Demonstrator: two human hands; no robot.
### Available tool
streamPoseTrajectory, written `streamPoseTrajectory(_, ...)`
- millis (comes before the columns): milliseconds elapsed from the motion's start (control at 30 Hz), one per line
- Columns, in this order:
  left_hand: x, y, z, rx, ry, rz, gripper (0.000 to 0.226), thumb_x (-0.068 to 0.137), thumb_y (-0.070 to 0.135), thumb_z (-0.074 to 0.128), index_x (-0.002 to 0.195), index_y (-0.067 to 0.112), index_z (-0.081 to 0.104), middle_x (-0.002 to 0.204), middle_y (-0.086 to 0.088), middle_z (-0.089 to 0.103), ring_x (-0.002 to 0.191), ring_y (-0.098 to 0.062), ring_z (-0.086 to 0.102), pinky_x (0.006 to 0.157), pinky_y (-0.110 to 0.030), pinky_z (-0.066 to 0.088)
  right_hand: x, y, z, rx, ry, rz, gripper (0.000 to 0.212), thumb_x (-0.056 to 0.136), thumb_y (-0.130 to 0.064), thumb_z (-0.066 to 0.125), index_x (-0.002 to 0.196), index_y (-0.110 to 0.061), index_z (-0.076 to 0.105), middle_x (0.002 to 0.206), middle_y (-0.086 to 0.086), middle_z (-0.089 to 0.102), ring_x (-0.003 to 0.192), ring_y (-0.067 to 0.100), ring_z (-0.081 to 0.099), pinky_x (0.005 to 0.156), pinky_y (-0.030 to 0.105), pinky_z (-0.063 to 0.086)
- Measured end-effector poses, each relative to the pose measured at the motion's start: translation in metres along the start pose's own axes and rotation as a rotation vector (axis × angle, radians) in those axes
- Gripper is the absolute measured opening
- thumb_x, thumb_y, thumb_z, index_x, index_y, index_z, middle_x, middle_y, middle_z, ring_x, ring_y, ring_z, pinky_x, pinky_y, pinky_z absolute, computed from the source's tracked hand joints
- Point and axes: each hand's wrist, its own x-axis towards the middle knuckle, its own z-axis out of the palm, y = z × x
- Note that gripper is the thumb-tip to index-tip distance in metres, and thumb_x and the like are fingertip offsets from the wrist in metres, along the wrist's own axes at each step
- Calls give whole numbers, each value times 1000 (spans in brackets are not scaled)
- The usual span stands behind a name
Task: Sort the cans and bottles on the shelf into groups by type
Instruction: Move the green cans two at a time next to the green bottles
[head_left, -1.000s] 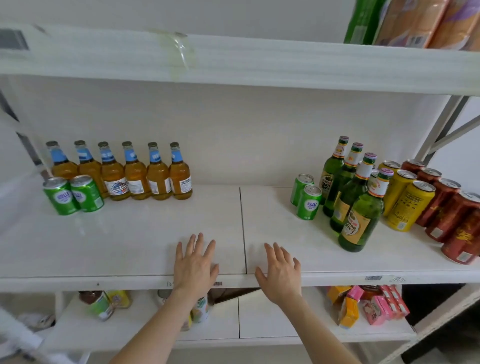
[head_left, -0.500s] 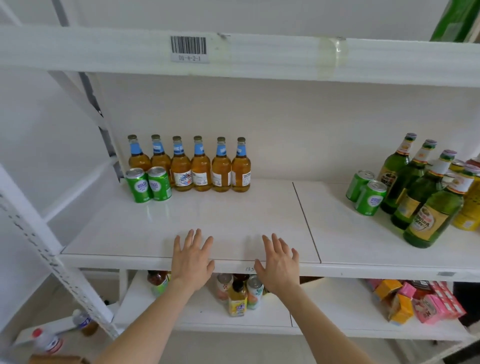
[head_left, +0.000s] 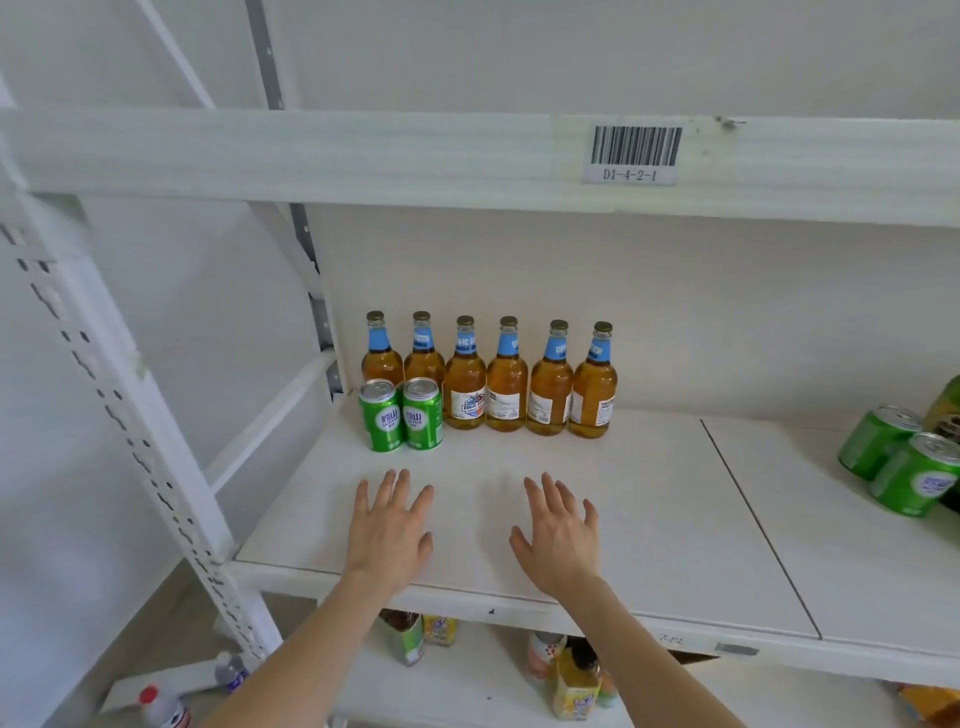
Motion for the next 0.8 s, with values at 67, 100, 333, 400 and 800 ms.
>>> streamPoseTrajectory(67,6,-23,2,7,0,-10,62,96,49,41,151,28,21,161,-12,17,149,-30,12,118,-55,10,15,-21,0,5,-4,-15,67,98,-50,38,155,-25,11,165,3,8,150,23,10,119,51,12)
streamPoseTrajectory(100,10,-35,3,6,1,-15,63,96,49,41,152,28,21,161,-12,17,149,-29,11,118,-55,10,21,-32,1,8,-4,-23,67,98,-50,38,155,-25,11,165,4,8,150,23,10,118,51,12)
streamPoseTrajectory(333,43,-120,12,11,35,-16,62,96,51,39,151,28,22,161,-12,20,149,-29,13,118,-54,11,74,-106,6,20,52,8,68,97,-51,40,154,-25,14,164,4,12,150,24,13,118,52,14)
streamPoseTrajectory(400,53,-141,14,3,40,-11,63,95,51,40,151,28,22,160,-11,21,148,-29,15,117,-54,13,87,-122,5,41,79,35,69,96,-51,42,153,-24,16,164,4,15,149,24,15,118,52,15)
streamPoseTrajectory(800,125,-162,35,-243,85,3,66,90,53,49,146,24,29,145,-2,42,132,-23,41,107,-40,38,154,-151,8,110,152,149,77,93,-56,47,154,-23,13,163,2,20,148,24,22,117,51,20)
